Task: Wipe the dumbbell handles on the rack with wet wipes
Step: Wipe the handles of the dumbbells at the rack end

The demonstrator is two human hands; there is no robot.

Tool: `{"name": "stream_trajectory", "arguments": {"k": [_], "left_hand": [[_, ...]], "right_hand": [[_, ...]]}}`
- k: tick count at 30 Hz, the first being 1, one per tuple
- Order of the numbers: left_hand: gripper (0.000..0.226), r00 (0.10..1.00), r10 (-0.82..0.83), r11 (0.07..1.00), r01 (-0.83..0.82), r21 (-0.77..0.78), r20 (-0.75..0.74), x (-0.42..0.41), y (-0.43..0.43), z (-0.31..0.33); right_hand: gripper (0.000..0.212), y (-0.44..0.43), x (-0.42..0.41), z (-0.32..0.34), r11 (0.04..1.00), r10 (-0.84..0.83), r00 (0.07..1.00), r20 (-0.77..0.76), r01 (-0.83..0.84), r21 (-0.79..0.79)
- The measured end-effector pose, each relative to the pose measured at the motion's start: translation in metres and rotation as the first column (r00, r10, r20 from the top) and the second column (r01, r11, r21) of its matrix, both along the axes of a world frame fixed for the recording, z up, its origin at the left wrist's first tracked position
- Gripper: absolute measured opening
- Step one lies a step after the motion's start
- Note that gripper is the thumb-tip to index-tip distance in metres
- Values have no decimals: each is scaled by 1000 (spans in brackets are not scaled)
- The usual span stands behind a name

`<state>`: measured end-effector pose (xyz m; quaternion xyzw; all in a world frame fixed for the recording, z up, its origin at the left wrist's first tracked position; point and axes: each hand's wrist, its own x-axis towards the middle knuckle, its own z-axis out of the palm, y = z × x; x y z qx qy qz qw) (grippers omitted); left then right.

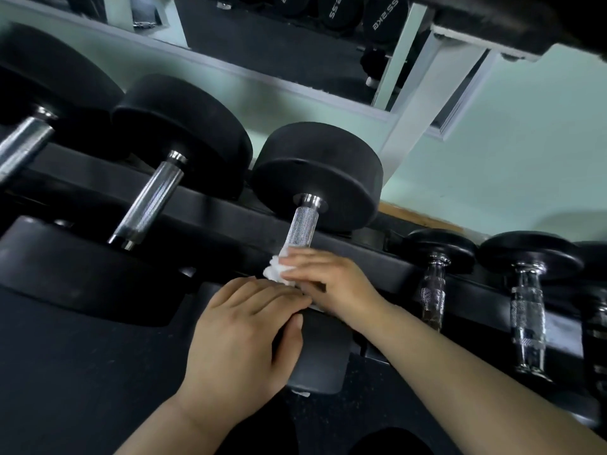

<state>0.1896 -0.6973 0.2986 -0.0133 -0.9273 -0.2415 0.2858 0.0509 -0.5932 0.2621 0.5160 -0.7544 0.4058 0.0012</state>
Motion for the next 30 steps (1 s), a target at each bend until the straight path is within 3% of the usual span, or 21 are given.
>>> {"name": "stream_trajectory", "arguments": {"k": [2, 4, 5, 7, 9, 14, 20, 23, 25, 28, 30], "left_hand": [[29, 1000, 4, 1000, -4, 0, 6, 1, 1, 1], [28, 1000, 6, 1000, -6, 4, 15, 1, 1, 2], [28, 1000, 6, 1000, -7, 6, 16, 1, 1, 2], [27, 1000, 9, 1000, -9, 8, 12, 0, 1, 2], [27, 1000, 11, 1000, -11, 8, 10, 1, 1, 2], [27, 1000, 15, 1000, -15, 5, 14, 0, 2, 2], [26, 1000, 22, 1000, -22, -2, -2, 0, 2, 2], [26, 1000, 23, 1000, -23, -5, 5, 0, 2, 2], [26, 1000, 23, 1000, -23, -4, 8, 0, 2, 2], [26, 1000, 27, 1000, -27, -1, 11, 0, 3, 2], [26, 1000, 24, 1000, -24, -2, 4, 1, 3, 2]], "right_hand": [[22, 9, 3, 11, 987, -127, 928, 350, 152, -43], [23, 14, -3, 19, 894, -264, 689, 675, 438, -97], [19, 15, -8, 19, 835, -252, 542, 801, 540, -102], [20, 14, -17, 14, 745, -150, 251, 956, 664, -58], [17, 9, -20, 6, 711, -61, 72, 996, 703, -7], [13, -17, -26, 11, 794, -7, 73, 997, 607, -39], [27, -17, -9, 2, 848, -167, 52, 985, 517, 117], [27, -9, 2, -2, 894, -267, 123, 956, 402, 198], [27, -13, -7, 2, 873, -217, 127, 968, 469, 134], [25, -26, -27, 14, 755, -106, 89, 990, 655, 22], [23, -29, -25, 16, 749, -98, 84, 992, 663, 18]]}}
